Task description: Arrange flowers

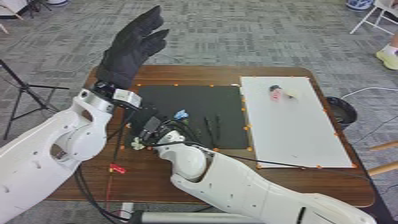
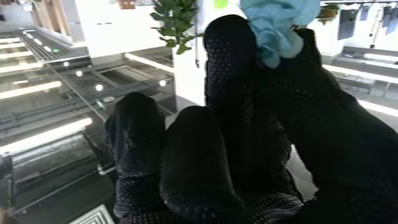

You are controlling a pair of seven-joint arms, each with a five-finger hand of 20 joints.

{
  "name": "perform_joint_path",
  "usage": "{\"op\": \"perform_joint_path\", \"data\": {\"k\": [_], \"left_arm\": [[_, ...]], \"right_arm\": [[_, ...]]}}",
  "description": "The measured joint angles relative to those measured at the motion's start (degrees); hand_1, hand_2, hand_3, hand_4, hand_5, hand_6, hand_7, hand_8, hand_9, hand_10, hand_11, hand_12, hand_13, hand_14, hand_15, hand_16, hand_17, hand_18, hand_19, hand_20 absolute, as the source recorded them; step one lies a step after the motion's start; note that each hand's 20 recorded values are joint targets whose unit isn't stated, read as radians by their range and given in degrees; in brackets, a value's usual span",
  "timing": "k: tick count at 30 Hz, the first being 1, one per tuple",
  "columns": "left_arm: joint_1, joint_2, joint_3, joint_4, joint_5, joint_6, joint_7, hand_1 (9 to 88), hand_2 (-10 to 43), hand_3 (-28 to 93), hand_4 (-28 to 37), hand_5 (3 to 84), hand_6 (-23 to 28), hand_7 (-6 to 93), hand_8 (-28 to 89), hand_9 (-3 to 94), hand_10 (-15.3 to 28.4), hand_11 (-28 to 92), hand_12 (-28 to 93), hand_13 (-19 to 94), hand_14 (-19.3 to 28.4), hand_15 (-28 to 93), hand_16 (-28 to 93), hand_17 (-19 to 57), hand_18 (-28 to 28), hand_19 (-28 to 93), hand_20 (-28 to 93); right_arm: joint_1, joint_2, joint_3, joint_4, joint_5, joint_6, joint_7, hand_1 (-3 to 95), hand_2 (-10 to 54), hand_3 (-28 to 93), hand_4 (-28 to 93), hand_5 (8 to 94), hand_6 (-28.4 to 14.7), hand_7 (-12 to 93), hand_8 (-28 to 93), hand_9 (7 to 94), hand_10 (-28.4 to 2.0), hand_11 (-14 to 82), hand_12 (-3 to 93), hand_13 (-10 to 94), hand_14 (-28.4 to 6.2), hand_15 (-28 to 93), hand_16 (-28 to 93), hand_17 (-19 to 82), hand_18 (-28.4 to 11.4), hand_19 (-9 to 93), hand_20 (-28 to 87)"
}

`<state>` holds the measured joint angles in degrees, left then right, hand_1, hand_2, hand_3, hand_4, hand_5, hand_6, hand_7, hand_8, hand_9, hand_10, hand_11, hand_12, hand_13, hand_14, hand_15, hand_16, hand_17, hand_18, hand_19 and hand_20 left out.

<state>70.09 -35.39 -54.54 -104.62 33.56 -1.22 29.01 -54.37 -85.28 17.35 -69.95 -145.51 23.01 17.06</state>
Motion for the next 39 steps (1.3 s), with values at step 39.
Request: {"op": "perform_joint_path", "data": {"k": [39], "left_arm": [[-0.2, -0.62, 0.05, 0.18, -0.01, -0.15, 0.61, 26.1, -4.3, 65, -25.0, 22.8, 0.4, 9.0, -4, 19.1, 7.8, -2, 29, 18, 9.2, 8, 16, -1.7, 11.9, 59, 0]], "right_arm": [[5.8, -0.1, -1.5, 4.6, 0.3, -2.9, 5.2, 38.7, -9.5, 80, -28, 66.0, 5.0, 32, -9, 73.9, -7.9, 27.3, 16.9, 80, -4.0, 84, 27, 48, -21.8, 93, 62]]}}
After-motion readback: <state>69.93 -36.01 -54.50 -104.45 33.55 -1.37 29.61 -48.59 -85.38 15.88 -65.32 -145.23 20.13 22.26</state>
